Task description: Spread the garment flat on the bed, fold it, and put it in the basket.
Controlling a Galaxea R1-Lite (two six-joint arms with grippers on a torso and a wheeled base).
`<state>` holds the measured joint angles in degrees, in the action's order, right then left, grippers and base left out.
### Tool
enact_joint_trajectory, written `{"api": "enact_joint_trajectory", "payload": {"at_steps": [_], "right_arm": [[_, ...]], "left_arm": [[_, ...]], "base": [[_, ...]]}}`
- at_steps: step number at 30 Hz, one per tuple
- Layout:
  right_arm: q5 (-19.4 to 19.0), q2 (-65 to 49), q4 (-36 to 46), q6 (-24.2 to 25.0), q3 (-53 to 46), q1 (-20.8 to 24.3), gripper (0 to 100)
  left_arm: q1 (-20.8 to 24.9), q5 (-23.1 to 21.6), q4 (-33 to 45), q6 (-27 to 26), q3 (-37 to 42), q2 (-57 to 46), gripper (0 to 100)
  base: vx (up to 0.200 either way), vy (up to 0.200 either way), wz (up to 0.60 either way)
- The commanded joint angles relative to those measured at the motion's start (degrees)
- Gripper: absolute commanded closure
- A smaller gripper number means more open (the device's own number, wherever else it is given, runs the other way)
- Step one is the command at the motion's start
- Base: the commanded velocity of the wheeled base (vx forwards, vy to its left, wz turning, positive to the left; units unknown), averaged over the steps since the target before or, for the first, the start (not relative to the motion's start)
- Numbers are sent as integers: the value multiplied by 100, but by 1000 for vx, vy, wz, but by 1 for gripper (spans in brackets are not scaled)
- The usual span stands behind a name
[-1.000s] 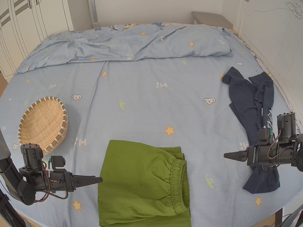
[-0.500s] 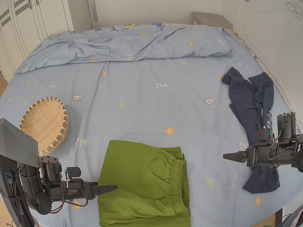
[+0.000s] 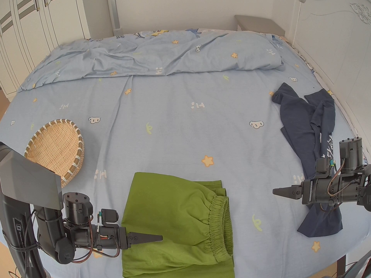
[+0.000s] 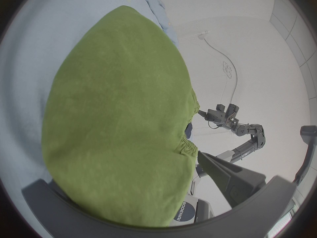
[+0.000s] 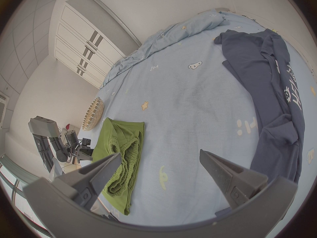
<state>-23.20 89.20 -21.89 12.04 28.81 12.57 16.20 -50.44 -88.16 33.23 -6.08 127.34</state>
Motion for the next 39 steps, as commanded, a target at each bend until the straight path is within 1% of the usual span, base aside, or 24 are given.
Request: {"api": "enact_joint_trajectory", "payload": {"at_steps": [1,3,4,8,9,10,11,12,14,16,19,20,21,24,25,26,28,29,30,31,32,39], "right_arm": [[0,10,1,0,-7,9,0],[0,19,1,0,-7,9,0],[8,19,1,0,-7,9,0],[0,36,1,0,-7,9,0],[0,45,-8,0,-7,9,0],[0,54,-8,0,-7,9,0],[0,63,1,0,-7,9,0],[0,71,-8,0,-7,9,0],[0,80,1,0,-7,9,0],[0,98,1,0,-7,18,0],[0,98,-8,0,-7,26,0],[0,98,1,0,-7,26,0],[0,89,1,0,-7,18,0],[0,89,1,0,-7,26,0],[0,89,1,0,-7,26,0],[0,98,1,0,-7,26,0],[0,98,1,0,-7,26,0],[0,98,1,0,-7,26,0],[0,98,1,0,-7,26,0],[0,98,1,0,-7,26,0],[0,98,1,0,-7,26,0],[0,107,1,0,-7,18,0]], "left_arm": [[6,-27,-184,113,-297,-25,0],[-21,-36,-184,113,-367,-8,0],[-21,-53,-184,122,-394,-8,100],[-29,-71,-184,289,-420,-96,100],[-21,-71,-184,526,-402,-271,100],[-21,-71,-184,544,-402,-298,100],[-29,-80,-184,773,-420,-605,100],[-29,-80,-184,816,-438,-676,100],[-47,-80,344,887,-640,-992,100],[-56,-80,1319,887,-1000,-1440,100],[-135,-71,3499,878,-1844,-2214,100],[-135,-71,3727,869,-1932,-2293,100],[-161,-62,4931,799,-2459,-2680,100],[-346,-62,6883,359,-3417,-3101,100],[-346,-62,6883,359,-3417,-3101,100],[-574,-62,7814,-45,-3909,-3145,100],[-803,-62,8561,-344,-4340,-3128,100],[-847,-62,8693,-388,-4419,-3128,100],[-935,-62,9001,-493,-4612,-3110,100],[-935,-62,9001,-493,-4612,-3110,100],[-987,-44,9185,-634,-4735,-3075,100],[-970,0,9264,-704,-4735,-3242,100]], "base": [[0,0,0],[0,0,0],[0,0,0],[0,0,0],[0,0,0],[0,0,0],[0,0,0],[0,0,0],[0,0,0],[0,0,0],[0,0,0],[0,0,0],[0,0,0],[0,0,0],[0,0,0],[0,0,0],[0,0,0],[0,0,0],[0,0,0],[0,0,0],[0,0,0],[0,0,0]]}}
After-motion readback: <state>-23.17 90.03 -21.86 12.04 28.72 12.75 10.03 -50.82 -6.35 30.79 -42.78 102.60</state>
